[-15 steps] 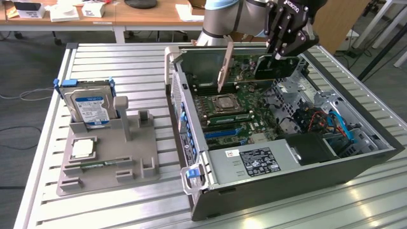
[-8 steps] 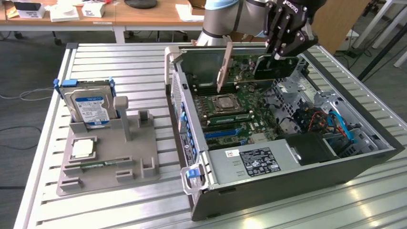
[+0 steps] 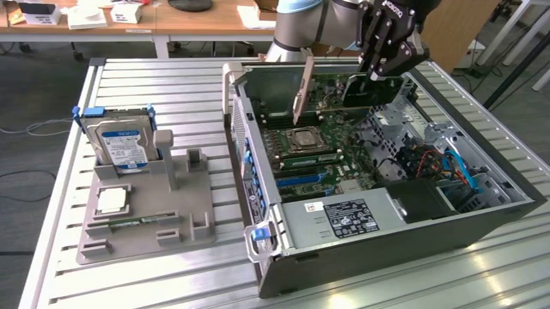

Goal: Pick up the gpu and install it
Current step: 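Insert the gpu into the slot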

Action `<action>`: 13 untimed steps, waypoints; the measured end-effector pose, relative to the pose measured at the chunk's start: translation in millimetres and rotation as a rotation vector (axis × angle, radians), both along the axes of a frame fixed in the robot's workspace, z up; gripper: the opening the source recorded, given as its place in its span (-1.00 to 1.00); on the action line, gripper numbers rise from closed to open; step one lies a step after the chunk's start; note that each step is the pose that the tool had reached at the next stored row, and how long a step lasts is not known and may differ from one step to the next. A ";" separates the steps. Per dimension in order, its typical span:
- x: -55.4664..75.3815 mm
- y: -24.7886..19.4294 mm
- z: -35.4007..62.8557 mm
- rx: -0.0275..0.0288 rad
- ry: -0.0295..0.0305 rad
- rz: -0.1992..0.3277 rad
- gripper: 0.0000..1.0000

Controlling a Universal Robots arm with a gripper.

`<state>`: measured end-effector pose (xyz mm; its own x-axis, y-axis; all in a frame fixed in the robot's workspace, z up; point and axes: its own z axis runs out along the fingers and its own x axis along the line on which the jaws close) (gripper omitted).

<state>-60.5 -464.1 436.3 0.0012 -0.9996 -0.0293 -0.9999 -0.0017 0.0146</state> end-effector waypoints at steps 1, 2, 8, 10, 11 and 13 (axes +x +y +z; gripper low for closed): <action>0.0 0.0 -0.6 0.0001 0.0000 0.000 -0.47; 0.0 0.0 -1.4 0.0000 0.0001 0.000 -0.47; 0.0 0.0 -8.8 -0.0001 0.0001 0.000 -0.47; 0.0 0.0 -11.5 0.0000 0.0000 0.000 -0.47; 0.0 0.0 -12.7 0.0000 0.0000 0.000 -0.47; 0.0 0.0 -15.4 0.0000 0.0000 0.000 -0.47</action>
<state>-60.5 -464.1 420.9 0.0011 -0.9996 -0.0293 -0.9999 -0.0015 0.0146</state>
